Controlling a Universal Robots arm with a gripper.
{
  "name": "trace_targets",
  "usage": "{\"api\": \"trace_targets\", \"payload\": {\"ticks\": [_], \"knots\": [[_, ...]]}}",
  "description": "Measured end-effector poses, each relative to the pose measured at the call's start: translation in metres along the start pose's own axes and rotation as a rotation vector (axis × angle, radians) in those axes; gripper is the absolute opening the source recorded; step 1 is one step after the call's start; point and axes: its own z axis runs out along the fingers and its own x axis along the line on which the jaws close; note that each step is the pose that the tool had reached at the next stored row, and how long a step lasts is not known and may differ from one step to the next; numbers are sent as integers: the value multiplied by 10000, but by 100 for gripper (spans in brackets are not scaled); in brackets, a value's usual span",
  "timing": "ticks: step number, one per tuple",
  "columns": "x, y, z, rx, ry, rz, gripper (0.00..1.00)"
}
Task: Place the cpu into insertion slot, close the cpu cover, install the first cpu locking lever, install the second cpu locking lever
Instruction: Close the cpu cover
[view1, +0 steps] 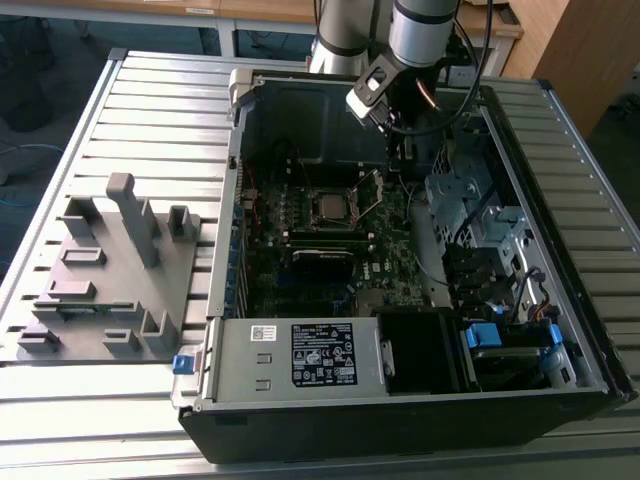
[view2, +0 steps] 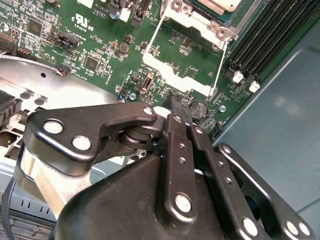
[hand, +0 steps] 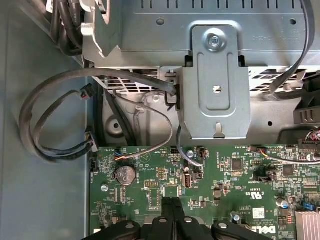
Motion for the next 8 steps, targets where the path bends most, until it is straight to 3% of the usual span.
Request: {"api": "trace_targets", "payload": {"ticks": [8], "knots": [[0, 0, 6, 1, -2, 0, 10]]}}
